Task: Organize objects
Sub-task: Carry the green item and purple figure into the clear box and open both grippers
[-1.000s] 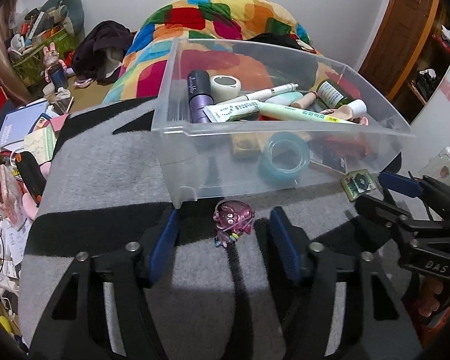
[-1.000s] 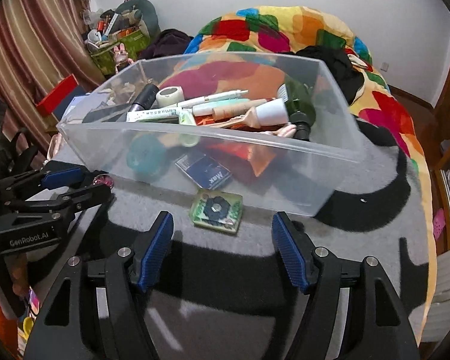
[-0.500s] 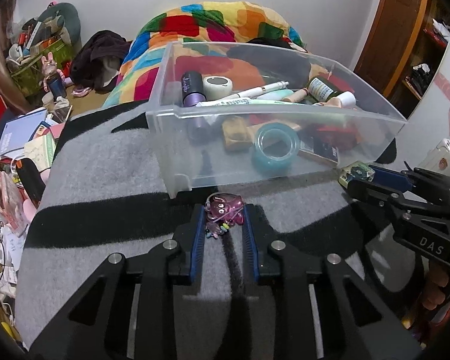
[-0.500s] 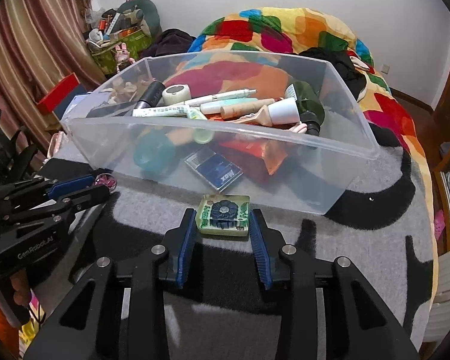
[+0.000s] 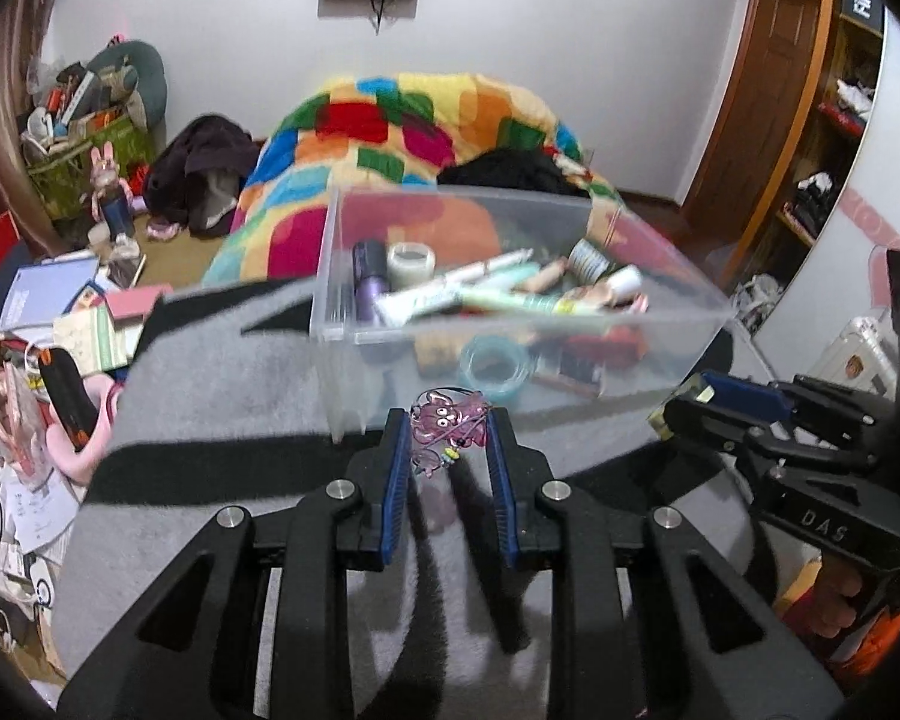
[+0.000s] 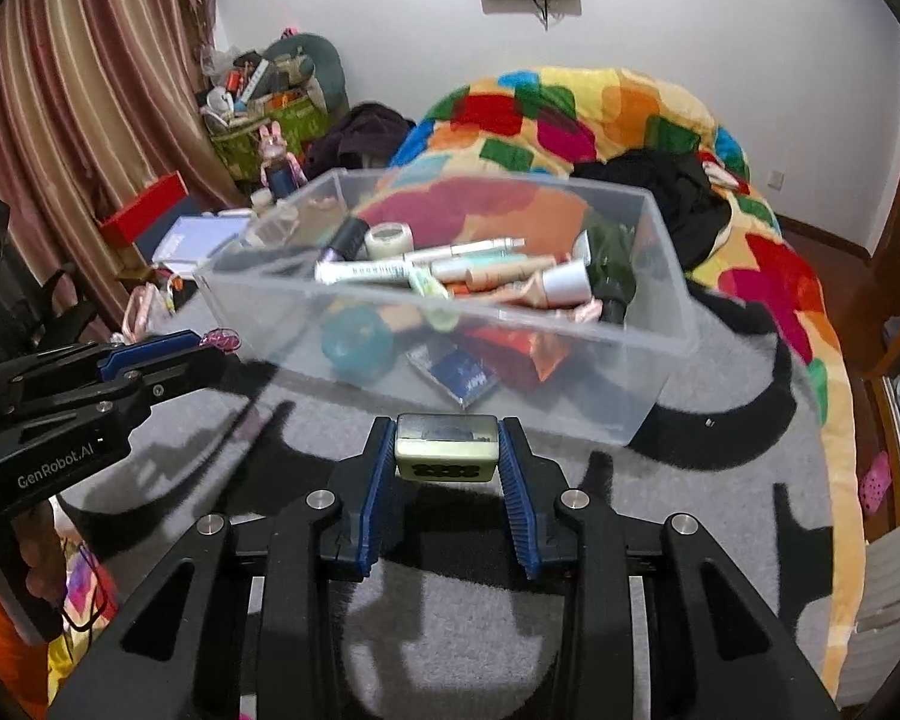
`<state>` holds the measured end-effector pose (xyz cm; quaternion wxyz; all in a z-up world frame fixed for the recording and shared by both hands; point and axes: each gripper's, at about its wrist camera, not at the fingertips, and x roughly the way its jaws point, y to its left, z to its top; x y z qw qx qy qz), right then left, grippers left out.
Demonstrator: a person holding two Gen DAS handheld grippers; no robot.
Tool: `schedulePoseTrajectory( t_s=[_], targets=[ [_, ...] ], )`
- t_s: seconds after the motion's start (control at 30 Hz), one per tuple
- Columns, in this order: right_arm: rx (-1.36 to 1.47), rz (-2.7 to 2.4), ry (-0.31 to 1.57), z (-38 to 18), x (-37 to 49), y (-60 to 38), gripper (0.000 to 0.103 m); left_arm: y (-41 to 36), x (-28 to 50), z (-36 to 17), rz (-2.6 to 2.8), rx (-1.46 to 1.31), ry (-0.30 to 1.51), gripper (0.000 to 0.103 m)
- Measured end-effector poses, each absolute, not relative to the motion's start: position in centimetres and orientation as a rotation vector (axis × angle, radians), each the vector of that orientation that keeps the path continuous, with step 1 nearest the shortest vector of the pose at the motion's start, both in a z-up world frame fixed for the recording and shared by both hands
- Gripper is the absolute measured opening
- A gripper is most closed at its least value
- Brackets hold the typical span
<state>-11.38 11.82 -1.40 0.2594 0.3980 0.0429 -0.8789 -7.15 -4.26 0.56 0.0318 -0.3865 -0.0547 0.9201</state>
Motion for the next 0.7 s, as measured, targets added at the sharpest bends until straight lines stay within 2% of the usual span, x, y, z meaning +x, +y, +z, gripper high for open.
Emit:
schedulePoseTrajectory(
  t_s=[0.4,0.7],
  targets=[
    [0.932,-2.476,0.038,2.8,-12.5,13.1,0.031,-4.4,-8.3,5.1,2.907,-0.981,-0.229,0.025],
    [0.984,-2.543,-0.001,2.0,-16.2,13.4,0.031,-5.1,-11.7,3.8,2.919,-1.044,-0.255,0.025]
  ],
)
